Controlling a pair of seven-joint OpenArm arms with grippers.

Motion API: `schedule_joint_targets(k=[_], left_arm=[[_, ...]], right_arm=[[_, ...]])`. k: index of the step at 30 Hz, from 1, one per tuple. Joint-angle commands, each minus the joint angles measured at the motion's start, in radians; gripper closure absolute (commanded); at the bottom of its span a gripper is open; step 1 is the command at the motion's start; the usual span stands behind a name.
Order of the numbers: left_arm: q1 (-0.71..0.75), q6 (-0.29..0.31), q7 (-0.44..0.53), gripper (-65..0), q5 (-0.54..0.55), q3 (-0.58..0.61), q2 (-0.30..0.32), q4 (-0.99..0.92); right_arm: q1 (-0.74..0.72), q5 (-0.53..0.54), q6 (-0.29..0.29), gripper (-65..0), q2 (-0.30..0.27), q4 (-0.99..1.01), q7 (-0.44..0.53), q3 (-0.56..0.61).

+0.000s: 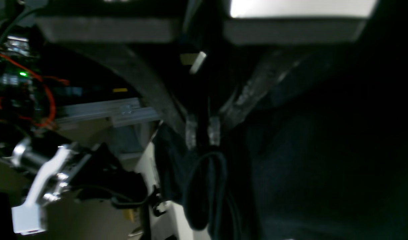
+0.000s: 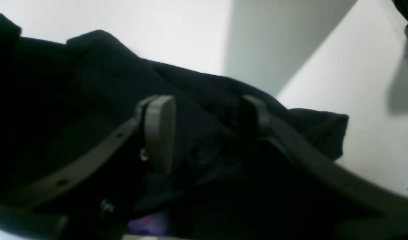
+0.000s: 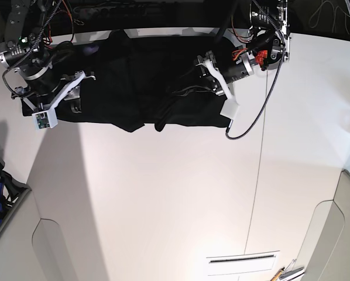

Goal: Fold the T-shirt properly
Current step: 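Fold the strip's end with the left gripper toward the right gripper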

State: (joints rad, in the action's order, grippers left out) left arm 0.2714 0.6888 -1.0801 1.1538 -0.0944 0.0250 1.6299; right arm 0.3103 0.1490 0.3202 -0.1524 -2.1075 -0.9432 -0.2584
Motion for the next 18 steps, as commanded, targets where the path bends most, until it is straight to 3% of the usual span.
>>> schedule_joint_targets(k=[1, 2, 4, 5, 6, 11, 18], left_arm=[[-0.008, 0.009, 0.014, 0.0, 0.029, 0.002, -0.003, 0.019], [-0.008, 0.009, 0.014, 0.0, 0.029, 0.002, -0.003, 0.019], [-0.008, 0.009, 0.014, -18.6, 0.033, 0.002, -0.003, 0.019], [-0.008, 0.009, 0.014, -25.7, 0.042, 0.002, -0.003, 0.019], [-0.008, 0.009, 0.014, -28.6, 0.057, 0.002, -0.003, 0.019], [-0.008, 0.009, -0.002, -28.8, 0.137, 0.002, -0.003, 0.039], [-0.005, 0.009, -0.010, -28.8, 0.162, 0.002, -0.003, 0.161]], right_arm=[[-0.005, 0.005, -0.004, -30.4, -0.008, -0.017, 0.027, -0.004], [-0.005, 0.005, -0.004, -30.4, -0.008, -0.017, 0.027, -0.004], [-0.005, 0.009, -0.004, -30.4, -0.008, -0.017, 0.027, -0.004], [-0.005, 0.009, -0.004, -30.4, -0.008, -0.017, 0.027, -0.004], [-0.005, 0.009, -0.003, -30.4, -0.008, -0.017, 0.028, -0.004], [-0.005, 0.009, -0.004, -30.4, -0.008, -0.017, 0.042, -0.004], [-0.005, 0.008, -0.003, -30.4, -0.008, -0.017, 0.046, -0.004]])
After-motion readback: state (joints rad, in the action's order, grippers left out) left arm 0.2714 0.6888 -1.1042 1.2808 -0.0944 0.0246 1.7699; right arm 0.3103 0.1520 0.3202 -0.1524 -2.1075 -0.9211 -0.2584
